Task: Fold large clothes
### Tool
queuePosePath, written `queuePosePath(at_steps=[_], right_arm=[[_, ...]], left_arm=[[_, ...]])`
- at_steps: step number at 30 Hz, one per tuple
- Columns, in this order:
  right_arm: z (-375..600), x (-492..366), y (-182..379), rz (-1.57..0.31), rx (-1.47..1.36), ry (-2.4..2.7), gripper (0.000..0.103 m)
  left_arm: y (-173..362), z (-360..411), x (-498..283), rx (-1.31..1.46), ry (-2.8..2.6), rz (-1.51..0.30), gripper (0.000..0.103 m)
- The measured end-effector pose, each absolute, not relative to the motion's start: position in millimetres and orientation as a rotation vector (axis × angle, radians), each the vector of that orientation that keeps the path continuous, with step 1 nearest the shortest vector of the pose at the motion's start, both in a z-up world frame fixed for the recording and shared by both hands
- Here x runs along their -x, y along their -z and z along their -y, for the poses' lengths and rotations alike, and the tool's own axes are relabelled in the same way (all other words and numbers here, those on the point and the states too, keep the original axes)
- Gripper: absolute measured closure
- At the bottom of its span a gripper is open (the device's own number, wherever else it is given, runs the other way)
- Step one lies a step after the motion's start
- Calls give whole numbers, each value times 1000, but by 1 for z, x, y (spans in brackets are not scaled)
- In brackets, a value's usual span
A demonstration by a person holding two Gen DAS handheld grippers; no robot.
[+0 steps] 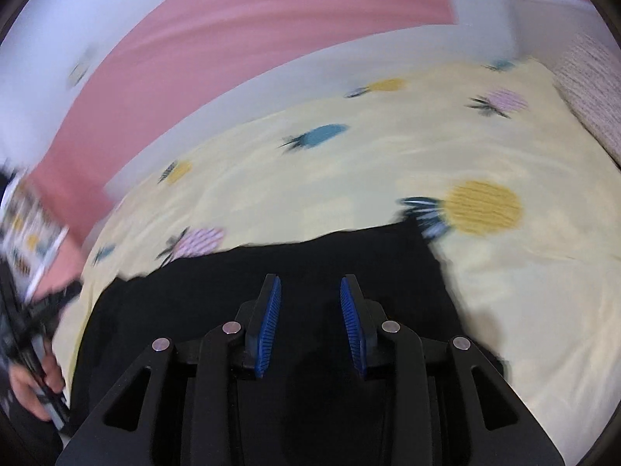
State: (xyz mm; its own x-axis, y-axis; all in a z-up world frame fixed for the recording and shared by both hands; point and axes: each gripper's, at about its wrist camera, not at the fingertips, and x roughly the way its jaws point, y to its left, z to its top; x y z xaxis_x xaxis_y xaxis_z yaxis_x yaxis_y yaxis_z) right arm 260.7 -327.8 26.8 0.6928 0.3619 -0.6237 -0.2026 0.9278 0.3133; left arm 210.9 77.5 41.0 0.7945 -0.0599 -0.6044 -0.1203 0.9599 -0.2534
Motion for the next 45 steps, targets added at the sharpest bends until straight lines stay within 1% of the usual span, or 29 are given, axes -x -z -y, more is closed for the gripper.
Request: queuePosePath(at_steps=[3, 5, 7, 8, 10, 15, 20, 22, 23, 26, 28, 30, 31, 32, 34, 37, 41, 42, 45], right_arm=[[302, -275, -7, -794, -162, -317, 70], [301, -292, 12, -843, -153, -275, 70], [313, -307, 25, -867, -162, -241, 70], [319, -312, 28, -875, -179, -237, 71], [328, -319, 34, -897, -206, -237, 72], [314, -321, 48, -879, -144, -198, 73], [312, -325, 47, -893, -134, -188, 73], [317, -322, 38, -905, -153, -195, 72], [323, -313, 28, -892, -164, -185, 71], [343, -280, 4, -807, -192, -182, 70], [355, -265, 1, -792, -181, -158, 70], [366, -259, 13, -812, -152, -116, 70], [371, -261, 22, -829, -166, -118, 72], [377, -263, 32, -841, -196, -127, 72], [378, -267, 38, -838, -211, -131, 72], [368, -276, 41, -853, -158, -103, 72], [372, -269, 27, -854, -165, -99, 72], [373, -261, 21, -839, -169, -97, 70], [375, -229, 0, -785, -165, -125, 70]], left_arm=[[-31, -22, -229, 173, 70, -669, 60], [-9, -5, -253, 132, 80, -739, 60], [25, -5, -280, 127, 54, -843, 60], [35, -10, -286, 155, 55, -861, 60], [43, -18, -290, 209, 62, -849, 62], [51, -12, -289, 155, 47, -828, 62], [49, -10, -290, 139, 40, -840, 62], [37, -12, -287, 123, 15, -852, 62], [29, -13, -281, 118, -4, -842, 62], [1, -27, -248, 108, -10, -766, 62], [-7, -41, -224, 53, -49, -704, 62], [1, -60, -214, 25, -115, -704, 62], [12, -73, -214, 47, -146, -744, 62], [22, -86, -215, 95, -154, -783, 62], [35, -105, -215, 204, -130, -782, 62], [41, -102, -220, 187, -150, -785, 62], [28, -91, -215, 128, -174, -788, 62], [22, -90, -207, 138, -165, -778, 62], [7, -86, -179, 136, -129, -735, 62]])
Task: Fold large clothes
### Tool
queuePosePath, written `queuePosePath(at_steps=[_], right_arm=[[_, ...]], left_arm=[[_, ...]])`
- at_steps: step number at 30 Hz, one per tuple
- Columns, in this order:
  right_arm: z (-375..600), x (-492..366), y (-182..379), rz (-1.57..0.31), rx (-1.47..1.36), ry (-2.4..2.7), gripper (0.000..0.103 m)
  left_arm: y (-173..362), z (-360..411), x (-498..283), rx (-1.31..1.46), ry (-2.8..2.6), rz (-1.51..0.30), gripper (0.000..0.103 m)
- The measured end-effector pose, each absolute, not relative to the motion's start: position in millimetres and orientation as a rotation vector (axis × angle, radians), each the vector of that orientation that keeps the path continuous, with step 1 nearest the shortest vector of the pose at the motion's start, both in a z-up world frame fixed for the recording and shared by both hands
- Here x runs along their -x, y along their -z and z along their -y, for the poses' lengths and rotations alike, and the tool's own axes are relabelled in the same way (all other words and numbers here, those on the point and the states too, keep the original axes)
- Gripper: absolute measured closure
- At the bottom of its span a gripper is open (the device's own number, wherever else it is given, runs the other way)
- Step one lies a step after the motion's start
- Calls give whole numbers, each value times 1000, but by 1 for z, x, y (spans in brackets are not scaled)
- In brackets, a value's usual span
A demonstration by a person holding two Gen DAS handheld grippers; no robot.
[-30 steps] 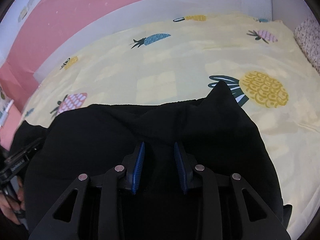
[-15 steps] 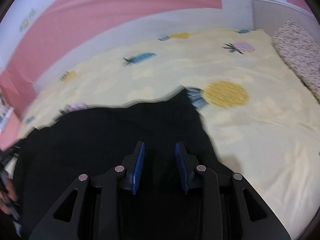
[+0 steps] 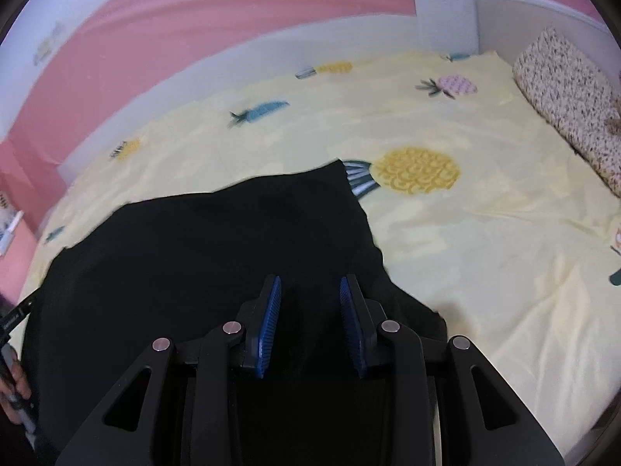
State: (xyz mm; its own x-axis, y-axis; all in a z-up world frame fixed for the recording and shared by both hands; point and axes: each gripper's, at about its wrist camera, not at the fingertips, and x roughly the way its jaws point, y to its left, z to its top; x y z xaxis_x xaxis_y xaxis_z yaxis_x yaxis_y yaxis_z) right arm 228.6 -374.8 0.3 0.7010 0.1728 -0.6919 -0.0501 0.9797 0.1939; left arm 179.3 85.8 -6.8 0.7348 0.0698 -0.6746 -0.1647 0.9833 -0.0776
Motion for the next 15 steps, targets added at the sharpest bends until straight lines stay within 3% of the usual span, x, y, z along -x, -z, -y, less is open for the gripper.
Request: queuePosePath(at_steps=[15], right_arm=[[378, -209, 36, -811, -85, -69, 70]], left_arm=[[38, -86, -147, 54, -186, -739, 61]])
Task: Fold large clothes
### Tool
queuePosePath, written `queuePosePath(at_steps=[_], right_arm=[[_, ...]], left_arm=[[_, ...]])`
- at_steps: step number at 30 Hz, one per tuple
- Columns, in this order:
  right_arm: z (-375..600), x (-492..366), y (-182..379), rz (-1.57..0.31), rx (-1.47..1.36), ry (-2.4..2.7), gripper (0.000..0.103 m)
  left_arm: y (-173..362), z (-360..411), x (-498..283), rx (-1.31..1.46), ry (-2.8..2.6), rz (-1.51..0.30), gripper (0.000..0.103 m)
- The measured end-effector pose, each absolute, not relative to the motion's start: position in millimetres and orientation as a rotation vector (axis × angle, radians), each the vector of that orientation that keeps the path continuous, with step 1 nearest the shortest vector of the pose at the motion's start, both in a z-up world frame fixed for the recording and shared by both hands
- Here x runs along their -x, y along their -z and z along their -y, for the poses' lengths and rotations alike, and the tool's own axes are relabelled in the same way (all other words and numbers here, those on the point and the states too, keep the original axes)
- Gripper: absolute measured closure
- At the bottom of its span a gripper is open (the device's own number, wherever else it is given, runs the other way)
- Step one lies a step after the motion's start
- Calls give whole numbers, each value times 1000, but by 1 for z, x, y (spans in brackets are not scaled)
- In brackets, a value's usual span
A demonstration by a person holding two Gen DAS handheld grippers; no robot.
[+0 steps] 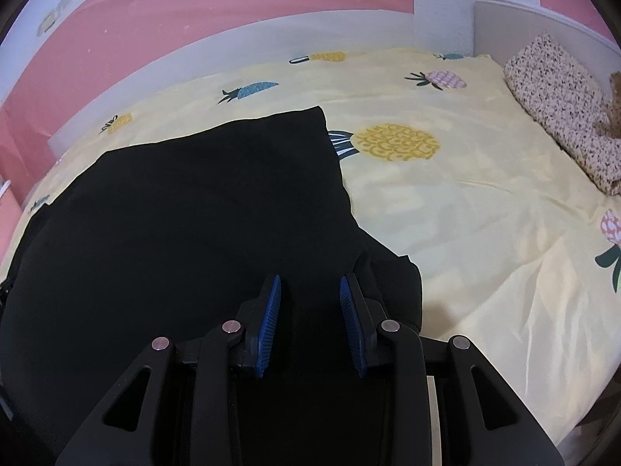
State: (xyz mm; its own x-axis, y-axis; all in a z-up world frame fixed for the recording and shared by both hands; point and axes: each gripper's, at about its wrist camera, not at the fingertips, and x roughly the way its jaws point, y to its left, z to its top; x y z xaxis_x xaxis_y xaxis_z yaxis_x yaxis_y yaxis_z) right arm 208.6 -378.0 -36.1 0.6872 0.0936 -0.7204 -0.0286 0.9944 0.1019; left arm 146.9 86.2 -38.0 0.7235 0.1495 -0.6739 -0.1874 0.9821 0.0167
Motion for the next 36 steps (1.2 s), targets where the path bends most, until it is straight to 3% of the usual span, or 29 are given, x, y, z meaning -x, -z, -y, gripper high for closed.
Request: queuePosePath(at_steps=[16, 20, 31, 36], right_arm=[[371, -179, 6, -798, -121, -88, 67], [344, -161, -2, -775, -78, -171, 58], [274, -160, 1, -723, 47, -289, 56], [273, -175, 13, -762, 59, -271, 41]], left_arm=[[21, -78, -124, 61, -184, -761, 61], [11, -59, -107, 76, -119, -741, 61], [3, 15, -125, 39, 75, -743, 58], [18, 34, -152, 10, 81, -782, 51]])
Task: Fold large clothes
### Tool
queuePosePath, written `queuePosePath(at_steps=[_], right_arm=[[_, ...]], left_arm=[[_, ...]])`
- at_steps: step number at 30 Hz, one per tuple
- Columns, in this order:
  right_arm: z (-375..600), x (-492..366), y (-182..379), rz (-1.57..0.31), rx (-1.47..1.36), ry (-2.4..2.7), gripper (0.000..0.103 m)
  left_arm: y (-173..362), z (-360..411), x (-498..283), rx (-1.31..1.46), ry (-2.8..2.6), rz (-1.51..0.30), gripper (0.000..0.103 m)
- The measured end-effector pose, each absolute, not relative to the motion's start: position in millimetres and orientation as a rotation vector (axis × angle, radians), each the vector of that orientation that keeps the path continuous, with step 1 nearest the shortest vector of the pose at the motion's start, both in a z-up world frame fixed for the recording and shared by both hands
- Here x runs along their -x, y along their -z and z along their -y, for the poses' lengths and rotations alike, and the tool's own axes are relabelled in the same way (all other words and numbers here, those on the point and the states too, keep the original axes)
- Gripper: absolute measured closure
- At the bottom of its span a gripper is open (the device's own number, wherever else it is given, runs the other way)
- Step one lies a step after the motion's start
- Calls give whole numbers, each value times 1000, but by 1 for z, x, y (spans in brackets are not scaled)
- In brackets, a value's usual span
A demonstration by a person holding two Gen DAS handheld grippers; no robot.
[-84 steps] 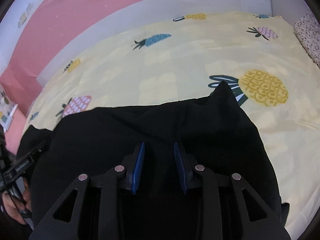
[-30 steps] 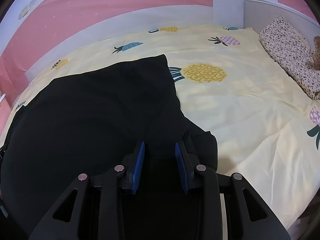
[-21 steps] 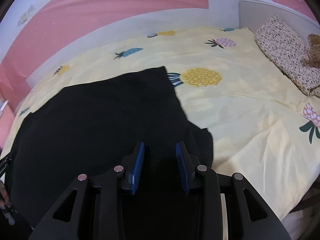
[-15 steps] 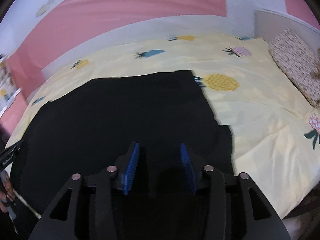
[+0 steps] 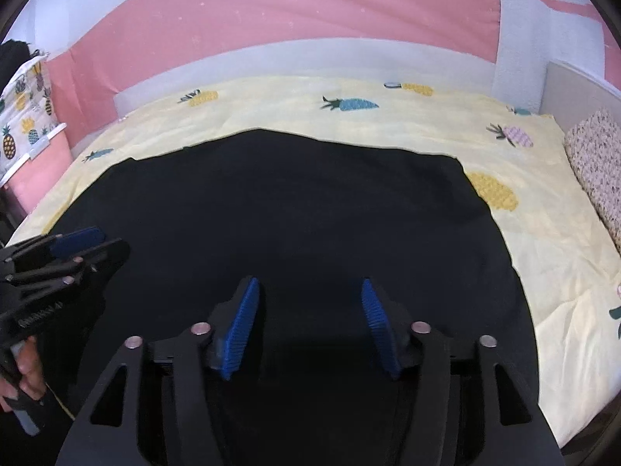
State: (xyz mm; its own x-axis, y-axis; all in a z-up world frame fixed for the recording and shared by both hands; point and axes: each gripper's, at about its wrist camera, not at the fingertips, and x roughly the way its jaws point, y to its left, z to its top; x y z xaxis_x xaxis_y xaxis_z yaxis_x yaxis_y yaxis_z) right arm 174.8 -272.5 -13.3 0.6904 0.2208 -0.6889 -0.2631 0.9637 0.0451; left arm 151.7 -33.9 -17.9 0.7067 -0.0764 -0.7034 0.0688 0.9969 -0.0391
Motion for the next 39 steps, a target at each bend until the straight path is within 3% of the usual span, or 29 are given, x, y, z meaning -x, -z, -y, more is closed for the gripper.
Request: queuePosePath(at_steps=[10, 20, 34, 39], right_arm=[[273, -176, 31, -808, 69, -273, 37], [290, -161, 7, -783, 63, -264, 37], [390, -158, 13, -785, -82, -132, 36], [411, -167, 26, -833, -153, -136, 27]], left_arm=[[37, 35, -158, 18, 73, -819, 50], [13, 15, -143, 37, 65, -808, 50], [6, -101, -110, 119, -171, -772, 50], [18, -140, -105, 198, -214, -800, 45]])
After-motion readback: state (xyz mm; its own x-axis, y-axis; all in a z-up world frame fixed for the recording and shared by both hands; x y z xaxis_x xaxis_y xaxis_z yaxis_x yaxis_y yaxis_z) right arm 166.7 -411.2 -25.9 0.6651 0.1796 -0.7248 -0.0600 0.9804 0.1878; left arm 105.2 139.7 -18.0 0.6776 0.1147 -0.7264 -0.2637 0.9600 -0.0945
